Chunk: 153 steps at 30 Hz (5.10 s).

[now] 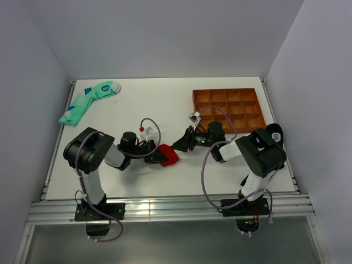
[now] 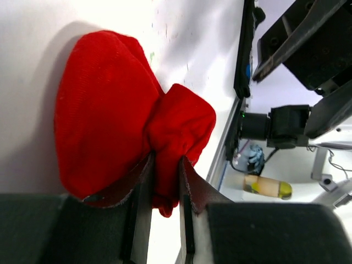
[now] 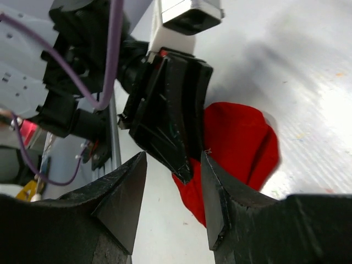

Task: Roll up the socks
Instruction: Roll the sock at the center of the board.

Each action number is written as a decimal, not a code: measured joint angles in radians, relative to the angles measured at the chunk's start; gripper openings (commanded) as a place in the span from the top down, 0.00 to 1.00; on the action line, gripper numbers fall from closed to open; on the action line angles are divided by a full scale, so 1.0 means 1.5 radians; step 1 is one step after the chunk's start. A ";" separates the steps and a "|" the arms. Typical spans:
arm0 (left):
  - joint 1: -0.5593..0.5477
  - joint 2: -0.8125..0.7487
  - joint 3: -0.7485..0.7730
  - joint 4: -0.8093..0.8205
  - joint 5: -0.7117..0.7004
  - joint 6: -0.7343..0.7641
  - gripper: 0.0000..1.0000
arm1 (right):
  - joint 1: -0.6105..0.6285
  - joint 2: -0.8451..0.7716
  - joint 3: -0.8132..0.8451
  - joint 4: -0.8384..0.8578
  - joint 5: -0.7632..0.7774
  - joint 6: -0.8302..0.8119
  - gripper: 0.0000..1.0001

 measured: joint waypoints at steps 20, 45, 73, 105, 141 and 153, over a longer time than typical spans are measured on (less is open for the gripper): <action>0.013 0.013 -0.038 0.032 0.049 -0.071 1.00 | 0.083 0.055 -0.019 -0.001 0.000 -0.111 0.50; 0.072 0.035 -0.064 0.051 0.115 -0.125 1.00 | 0.146 0.049 -0.034 -0.032 0.055 -0.179 0.51; 0.107 0.049 -0.055 0.062 0.138 -0.126 1.00 | 0.183 0.103 -0.026 0.029 0.093 -0.183 0.82; 0.032 -0.187 -0.104 -0.099 -0.208 -0.069 0.68 | 0.090 0.170 0.158 -0.286 -0.032 0.004 0.98; -0.290 -0.493 -0.200 -0.111 -0.659 0.134 0.47 | 0.083 0.270 0.582 -1.119 0.064 -0.203 0.99; -0.396 -0.350 -0.169 -0.032 -0.804 0.239 0.48 | 0.079 0.303 0.666 -1.263 0.117 -0.249 1.00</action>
